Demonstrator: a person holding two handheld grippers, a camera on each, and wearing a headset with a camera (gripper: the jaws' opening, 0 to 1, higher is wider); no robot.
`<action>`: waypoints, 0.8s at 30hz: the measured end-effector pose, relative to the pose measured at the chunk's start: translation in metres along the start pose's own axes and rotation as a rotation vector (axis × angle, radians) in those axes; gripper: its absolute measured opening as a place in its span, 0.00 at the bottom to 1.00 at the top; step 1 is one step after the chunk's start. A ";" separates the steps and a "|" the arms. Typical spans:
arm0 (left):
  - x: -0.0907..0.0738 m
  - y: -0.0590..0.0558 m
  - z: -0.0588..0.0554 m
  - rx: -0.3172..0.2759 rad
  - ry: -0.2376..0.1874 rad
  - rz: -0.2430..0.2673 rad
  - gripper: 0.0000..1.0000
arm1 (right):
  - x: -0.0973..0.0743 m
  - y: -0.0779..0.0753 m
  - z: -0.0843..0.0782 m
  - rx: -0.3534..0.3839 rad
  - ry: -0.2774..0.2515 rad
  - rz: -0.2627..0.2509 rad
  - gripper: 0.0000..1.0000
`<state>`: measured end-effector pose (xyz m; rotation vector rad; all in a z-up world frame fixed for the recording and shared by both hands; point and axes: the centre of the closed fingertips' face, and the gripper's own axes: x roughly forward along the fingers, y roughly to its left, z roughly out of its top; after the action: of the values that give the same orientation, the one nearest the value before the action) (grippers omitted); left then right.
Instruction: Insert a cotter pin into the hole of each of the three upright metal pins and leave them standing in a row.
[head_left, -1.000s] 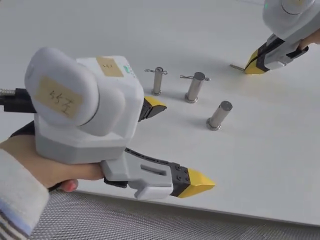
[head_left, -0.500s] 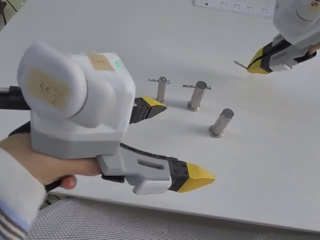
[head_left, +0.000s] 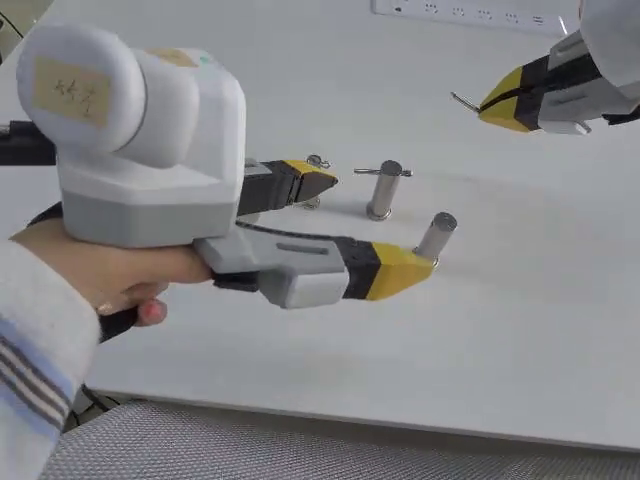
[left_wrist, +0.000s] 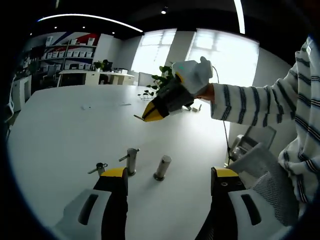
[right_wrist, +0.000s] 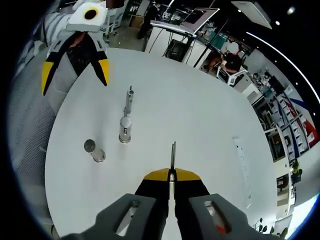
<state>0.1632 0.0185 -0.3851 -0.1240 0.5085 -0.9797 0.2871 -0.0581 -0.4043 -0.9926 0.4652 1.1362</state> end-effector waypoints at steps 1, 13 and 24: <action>0.002 0.000 0.003 -0.010 -0.009 0.000 0.63 | -0.001 0.002 0.002 -0.014 -0.003 -0.002 0.00; 0.017 -0.003 0.032 -0.093 -0.101 -0.023 0.50 | -0.033 0.032 0.044 -0.102 -0.083 -0.039 0.00; 0.021 -0.003 0.047 -0.200 -0.148 -0.051 0.36 | -0.036 0.065 0.064 -0.179 -0.117 0.015 0.00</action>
<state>0.1923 -0.0061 -0.3506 -0.3877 0.4682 -0.9603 0.2038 -0.0180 -0.3712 -1.0712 0.2807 1.2581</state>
